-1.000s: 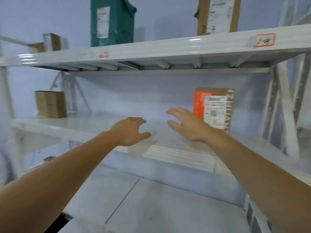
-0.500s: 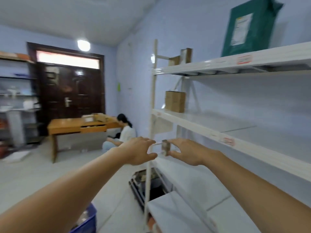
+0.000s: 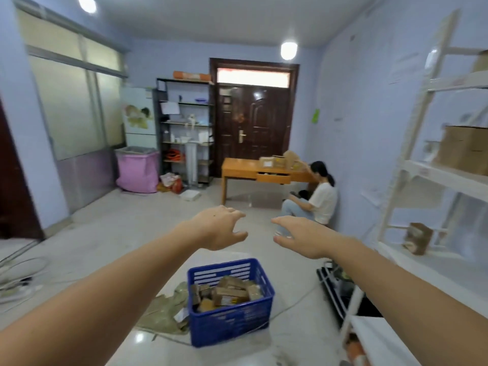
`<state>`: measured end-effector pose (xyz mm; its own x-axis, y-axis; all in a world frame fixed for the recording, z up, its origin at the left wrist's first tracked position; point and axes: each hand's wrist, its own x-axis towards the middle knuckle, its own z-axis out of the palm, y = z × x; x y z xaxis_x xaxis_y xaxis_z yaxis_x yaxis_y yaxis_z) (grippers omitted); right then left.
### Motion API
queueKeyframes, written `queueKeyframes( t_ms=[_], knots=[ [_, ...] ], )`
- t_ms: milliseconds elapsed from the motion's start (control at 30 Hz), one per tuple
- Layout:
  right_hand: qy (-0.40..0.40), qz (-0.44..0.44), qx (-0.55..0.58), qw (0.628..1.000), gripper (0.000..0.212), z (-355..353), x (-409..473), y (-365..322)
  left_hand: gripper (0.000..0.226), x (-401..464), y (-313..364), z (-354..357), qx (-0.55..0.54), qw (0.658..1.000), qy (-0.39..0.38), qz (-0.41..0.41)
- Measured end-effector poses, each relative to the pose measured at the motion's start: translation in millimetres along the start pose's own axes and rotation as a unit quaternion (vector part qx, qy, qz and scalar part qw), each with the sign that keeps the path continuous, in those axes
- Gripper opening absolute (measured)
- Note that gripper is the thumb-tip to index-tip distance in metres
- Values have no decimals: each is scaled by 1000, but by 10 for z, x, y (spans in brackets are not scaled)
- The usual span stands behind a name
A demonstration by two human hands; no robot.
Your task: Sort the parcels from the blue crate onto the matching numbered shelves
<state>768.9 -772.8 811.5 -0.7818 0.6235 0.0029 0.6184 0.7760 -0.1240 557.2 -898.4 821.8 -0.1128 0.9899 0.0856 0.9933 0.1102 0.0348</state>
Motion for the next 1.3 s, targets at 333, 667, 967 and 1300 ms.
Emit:
queueKeyframes(
  t_ms=[333, 667, 967, 1300],
  knots=[
    [-8, -102, -7, 995, 64, 213, 1699, -469, 67, 364, -1409, 223, -29, 993, -40, -107],
    [-36, -150, -1, 988, 64, 571, 3328, -800, 65, 1119, -2642, 425, -36, 990, -45, -130],
    [-36, -101, 12, 994, 64, 885, 4797, -1070, 67, 2157, -4100, 761, -46, 993, -62, -87],
    [-47, 50, 29, 997, 64, 1149, 5753, -554, 67, 3824, -4724, 1198, -36, 993, -99, 53]
  ],
)
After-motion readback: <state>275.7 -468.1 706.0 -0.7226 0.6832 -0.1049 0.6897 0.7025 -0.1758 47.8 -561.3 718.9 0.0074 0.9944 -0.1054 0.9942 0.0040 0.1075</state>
